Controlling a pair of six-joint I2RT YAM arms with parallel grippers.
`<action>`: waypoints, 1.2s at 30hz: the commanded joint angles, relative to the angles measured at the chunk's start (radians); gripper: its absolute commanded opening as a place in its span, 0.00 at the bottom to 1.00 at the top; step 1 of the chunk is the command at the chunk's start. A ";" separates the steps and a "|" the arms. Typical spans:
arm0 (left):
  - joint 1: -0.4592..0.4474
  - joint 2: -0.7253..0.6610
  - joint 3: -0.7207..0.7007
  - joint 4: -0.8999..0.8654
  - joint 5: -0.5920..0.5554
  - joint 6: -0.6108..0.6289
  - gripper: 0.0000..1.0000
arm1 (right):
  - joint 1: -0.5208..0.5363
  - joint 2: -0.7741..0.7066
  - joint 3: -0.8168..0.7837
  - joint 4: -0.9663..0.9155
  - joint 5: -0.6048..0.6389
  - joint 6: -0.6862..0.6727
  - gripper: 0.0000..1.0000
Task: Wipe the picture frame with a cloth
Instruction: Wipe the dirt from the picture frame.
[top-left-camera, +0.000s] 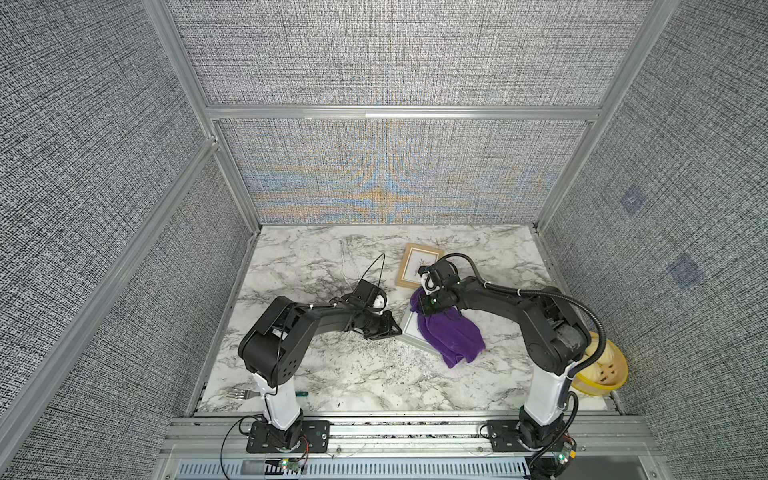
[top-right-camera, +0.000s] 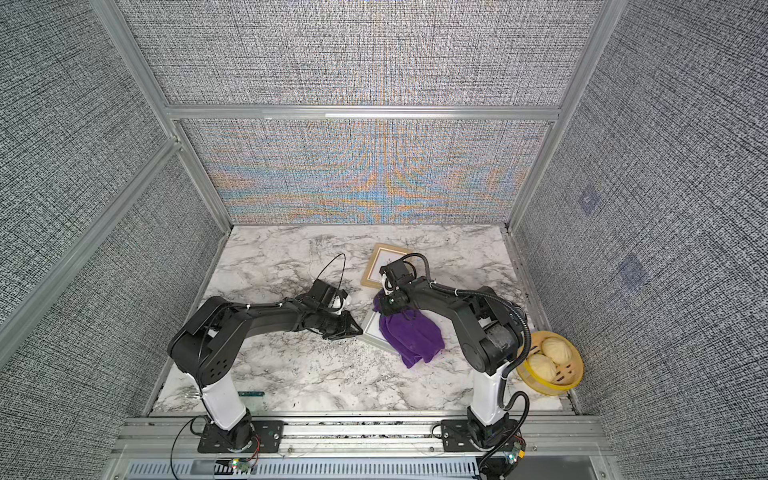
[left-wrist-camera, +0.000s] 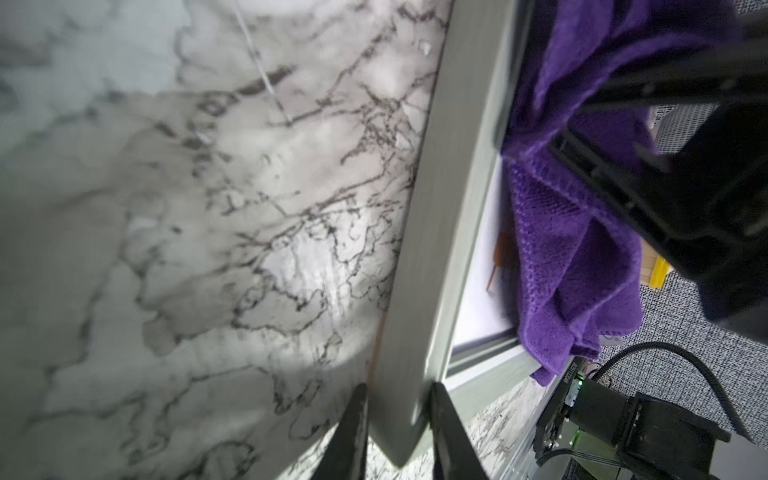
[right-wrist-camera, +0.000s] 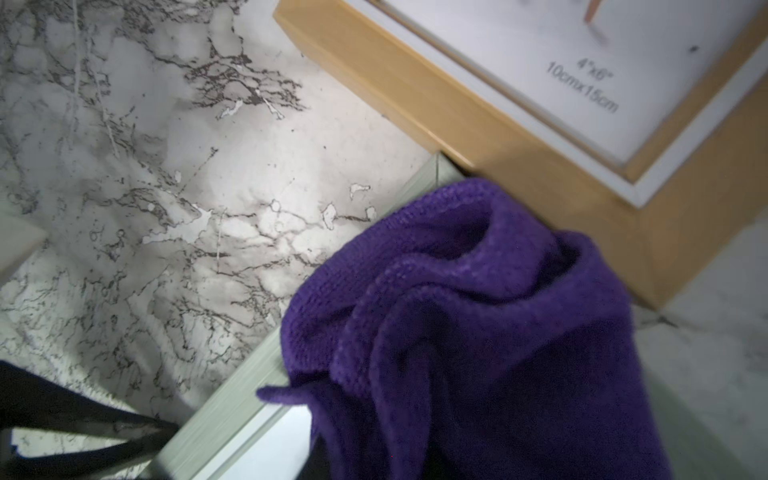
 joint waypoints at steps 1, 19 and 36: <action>-0.004 0.033 -0.017 -0.247 -0.191 0.007 0.24 | 0.026 -0.034 -0.069 -0.114 -0.025 -0.022 0.05; -0.005 0.019 -0.026 -0.268 -0.205 0.012 0.23 | -0.073 0.066 0.090 -0.256 0.150 0.035 0.03; -0.004 0.031 0.024 -0.270 -0.171 0.025 0.23 | -0.032 -0.155 -0.017 -0.233 -0.151 -0.062 0.02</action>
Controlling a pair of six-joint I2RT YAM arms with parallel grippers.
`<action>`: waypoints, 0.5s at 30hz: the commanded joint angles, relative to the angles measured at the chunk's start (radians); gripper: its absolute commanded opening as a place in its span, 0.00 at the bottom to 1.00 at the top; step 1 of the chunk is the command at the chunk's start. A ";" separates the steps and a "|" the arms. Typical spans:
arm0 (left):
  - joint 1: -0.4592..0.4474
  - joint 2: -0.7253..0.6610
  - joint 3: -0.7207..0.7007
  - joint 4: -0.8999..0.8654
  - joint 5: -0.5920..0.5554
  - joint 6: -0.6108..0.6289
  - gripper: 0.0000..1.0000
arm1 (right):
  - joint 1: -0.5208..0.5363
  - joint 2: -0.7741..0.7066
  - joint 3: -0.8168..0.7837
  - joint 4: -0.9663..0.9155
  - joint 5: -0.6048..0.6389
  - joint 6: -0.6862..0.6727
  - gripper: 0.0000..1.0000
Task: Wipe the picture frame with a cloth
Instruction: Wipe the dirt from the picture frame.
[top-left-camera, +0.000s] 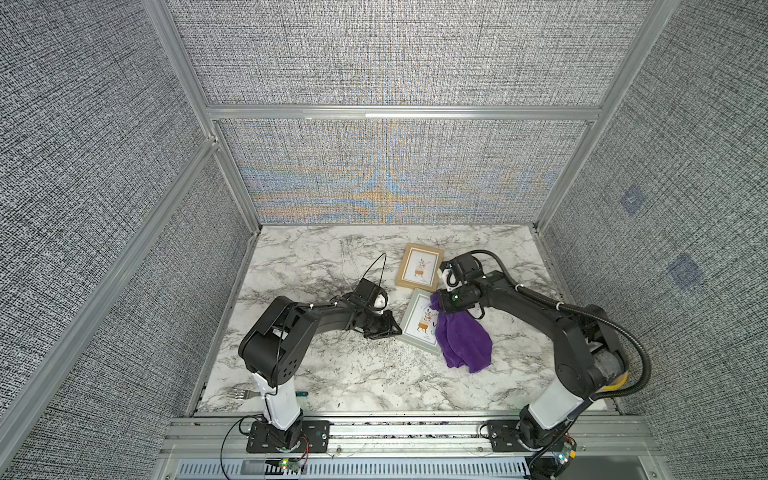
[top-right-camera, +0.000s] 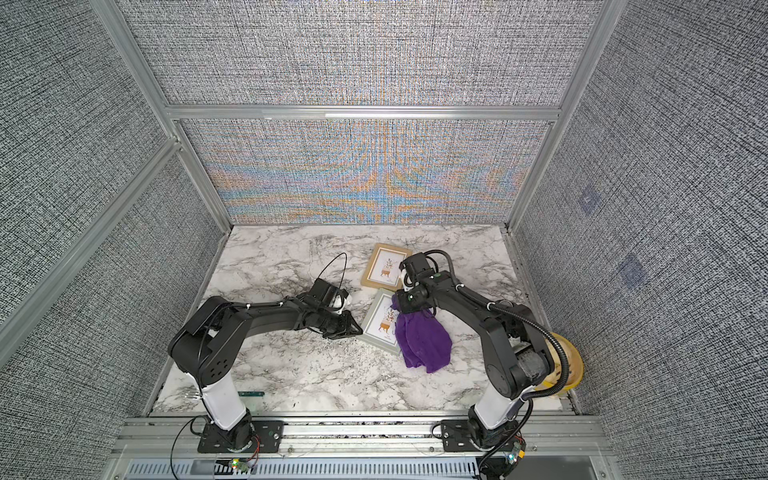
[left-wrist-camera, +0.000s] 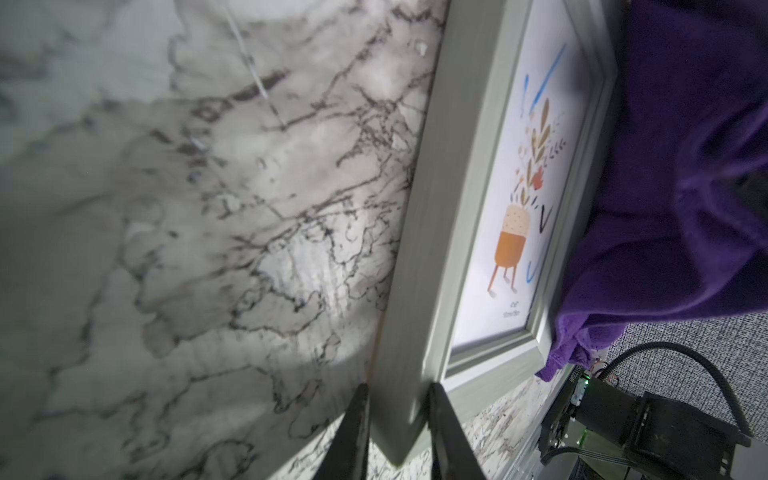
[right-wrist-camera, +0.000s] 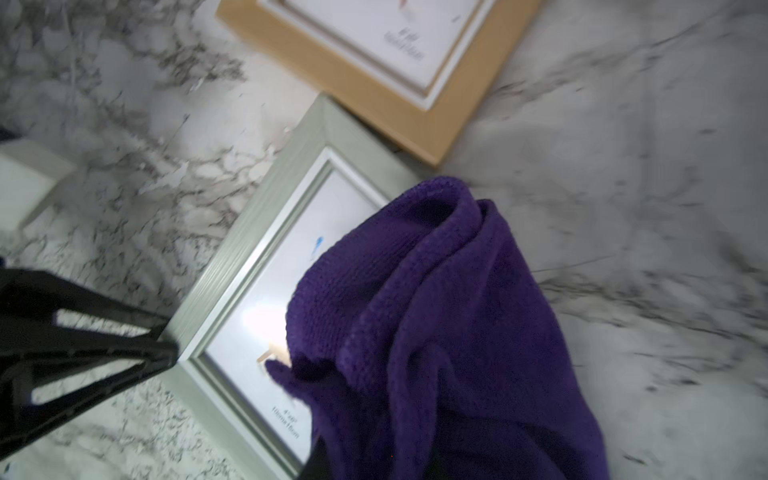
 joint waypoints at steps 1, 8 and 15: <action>-0.002 0.032 0.000 -0.227 -0.158 0.010 0.23 | 0.045 0.047 -0.006 0.017 -0.123 -0.022 0.02; -0.001 0.042 -0.003 -0.233 -0.153 0.020 0.23 | 0.064 0.170 0.038 0.096 -0.077 0.080 0.02; -0.001 0.051 -0.017 -0.234 -0.149 0.032 0.22 | -0.009 0.241 0.094 0.149 0.063 0.168 0.02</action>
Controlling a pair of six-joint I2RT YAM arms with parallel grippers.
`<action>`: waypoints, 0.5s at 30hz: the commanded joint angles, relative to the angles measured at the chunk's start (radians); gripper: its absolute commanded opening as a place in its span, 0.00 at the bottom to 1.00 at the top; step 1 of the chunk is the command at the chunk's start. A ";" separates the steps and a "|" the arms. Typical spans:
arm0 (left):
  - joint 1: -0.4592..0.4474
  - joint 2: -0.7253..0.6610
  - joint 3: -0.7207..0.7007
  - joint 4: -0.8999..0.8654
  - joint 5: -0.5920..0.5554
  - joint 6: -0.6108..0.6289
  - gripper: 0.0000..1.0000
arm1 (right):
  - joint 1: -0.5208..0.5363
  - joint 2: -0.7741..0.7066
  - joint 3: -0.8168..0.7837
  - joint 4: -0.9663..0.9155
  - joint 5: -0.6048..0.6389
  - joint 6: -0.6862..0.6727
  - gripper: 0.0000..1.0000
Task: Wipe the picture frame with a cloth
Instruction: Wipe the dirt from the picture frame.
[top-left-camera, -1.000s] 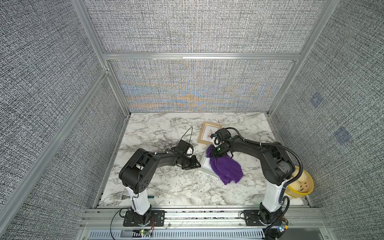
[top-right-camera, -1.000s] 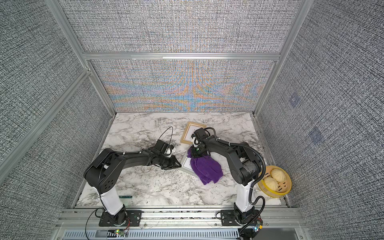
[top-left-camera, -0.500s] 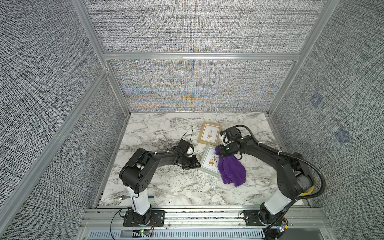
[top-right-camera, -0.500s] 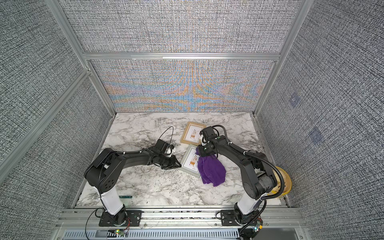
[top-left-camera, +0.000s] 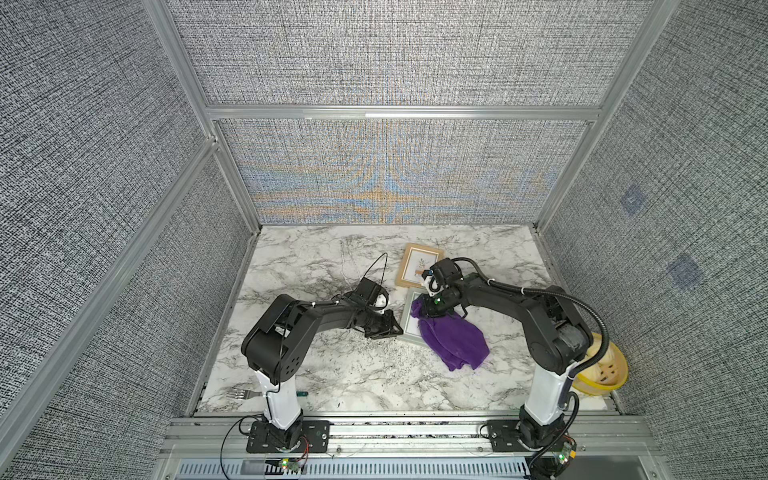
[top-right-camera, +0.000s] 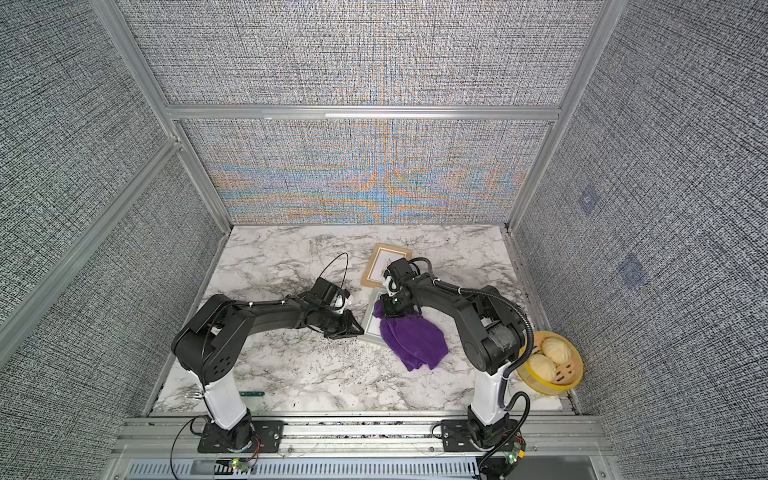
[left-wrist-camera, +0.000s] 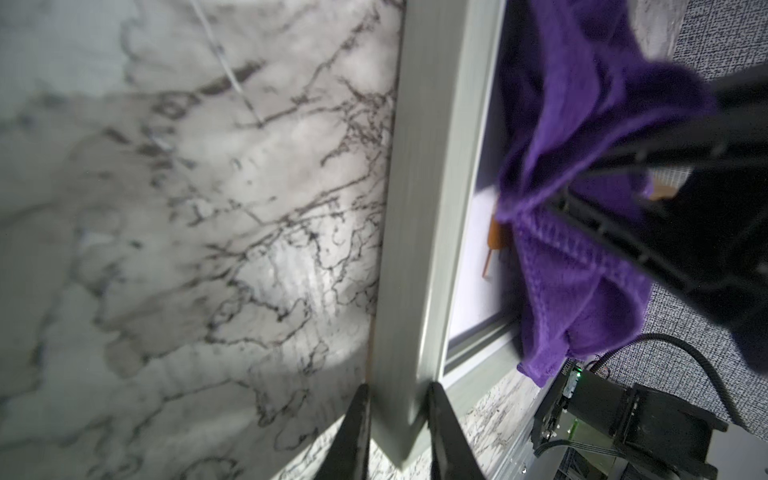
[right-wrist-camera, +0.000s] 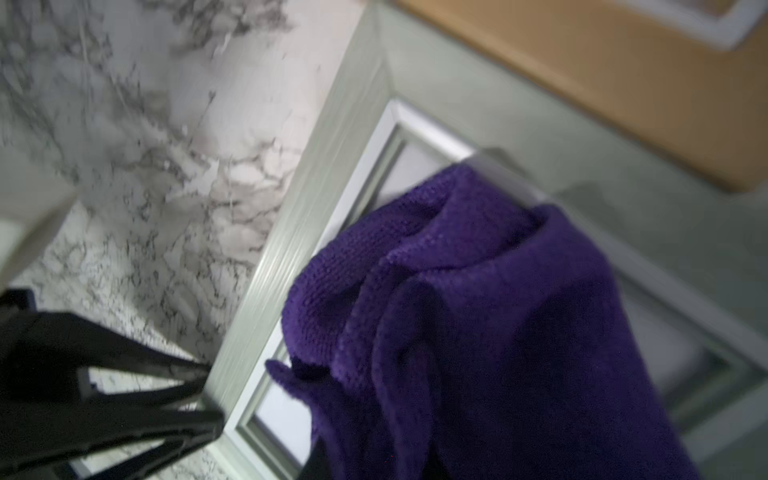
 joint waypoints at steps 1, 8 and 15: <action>-0.002 0.029 -0.028 -0.237 -0.181 0.023 0.22 | -0.028 0.043 0.031 0.028 0.182 0.054 0.02; -0.002 0.023 -0.030 -0.233 -0.179 0.024 0.22 | -0.052 0.004 0.006 0.044 0.193 0.050 0.02; -0.002 0.032 -0.005 -0.246 -0.179 0.037 0.22 | 0.062 0.069 0.041 0.063 -0.054 -0.026 0.02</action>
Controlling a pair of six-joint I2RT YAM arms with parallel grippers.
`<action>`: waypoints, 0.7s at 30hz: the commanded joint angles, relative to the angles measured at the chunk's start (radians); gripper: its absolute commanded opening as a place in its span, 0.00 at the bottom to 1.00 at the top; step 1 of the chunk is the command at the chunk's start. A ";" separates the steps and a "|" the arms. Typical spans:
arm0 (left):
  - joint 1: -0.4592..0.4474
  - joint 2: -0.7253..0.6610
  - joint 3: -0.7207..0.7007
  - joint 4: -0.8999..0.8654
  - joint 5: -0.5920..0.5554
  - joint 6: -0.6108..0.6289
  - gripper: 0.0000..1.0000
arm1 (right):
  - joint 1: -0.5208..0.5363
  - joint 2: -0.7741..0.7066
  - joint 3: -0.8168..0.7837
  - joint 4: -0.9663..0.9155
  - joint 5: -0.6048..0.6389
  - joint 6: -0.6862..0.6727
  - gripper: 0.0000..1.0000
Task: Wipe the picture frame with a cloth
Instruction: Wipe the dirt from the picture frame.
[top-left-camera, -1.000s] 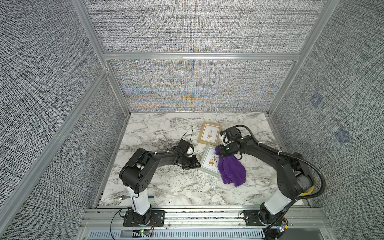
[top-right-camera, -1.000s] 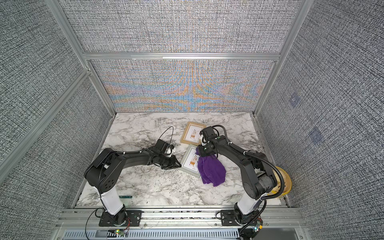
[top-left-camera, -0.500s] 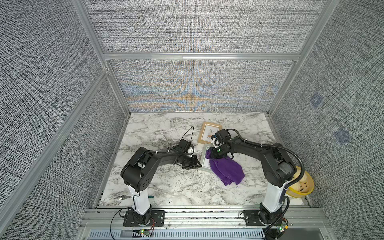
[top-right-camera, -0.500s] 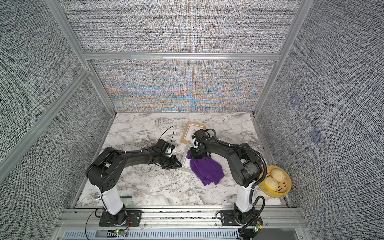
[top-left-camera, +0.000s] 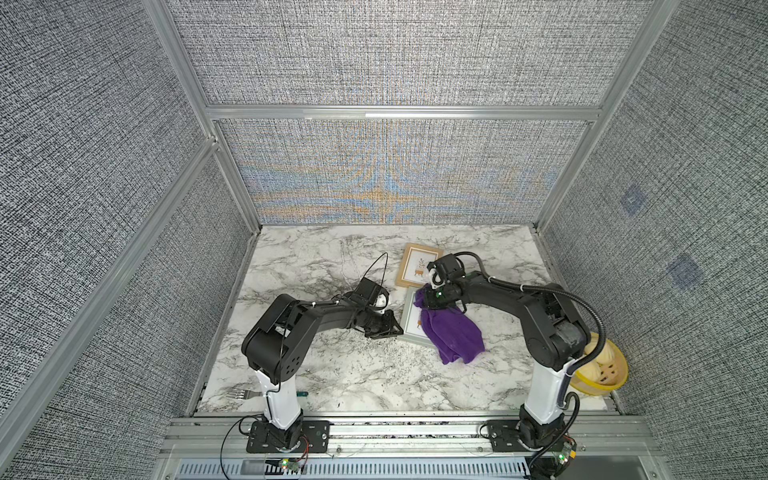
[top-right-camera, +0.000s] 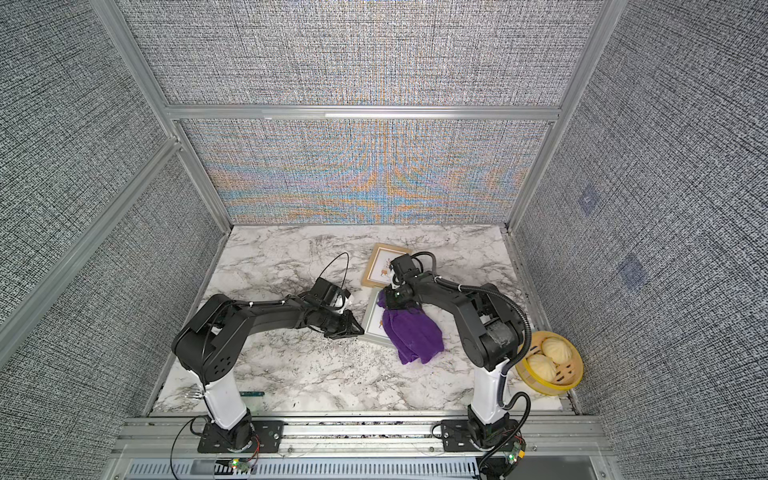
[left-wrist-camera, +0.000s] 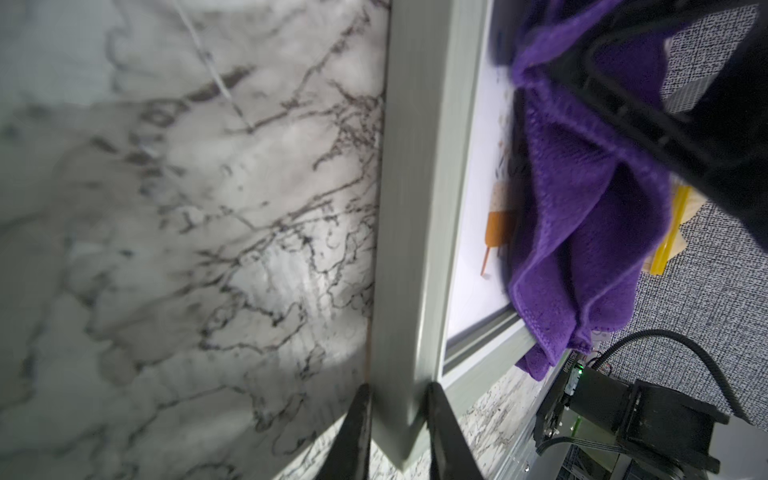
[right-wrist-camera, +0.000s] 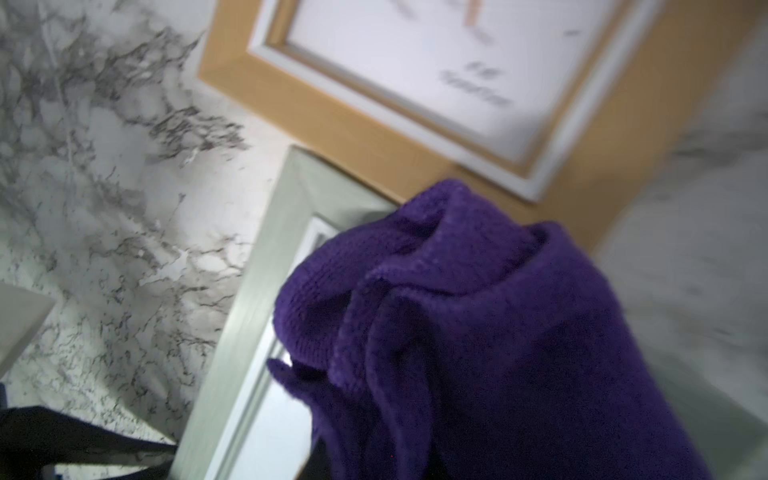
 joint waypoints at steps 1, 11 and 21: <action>-0.003 0.029 -0.010 -0.245 -0.184 0.025 0.22 | 0.046 0.053 0.026 -0.024 -0.090 -0.020 0.02; -0.004 0.017 -0.028 -0.249 -0.187 0.024 0.21 | -0.091 0.024 -0.024 -0.059 0.183 0.126 0.00; -0.003 0.030 -0.010 -0.242 -0.185 0.022 0.19 | 0.015 0.014 -0.035 -0.022 -0.075 0.014 0.00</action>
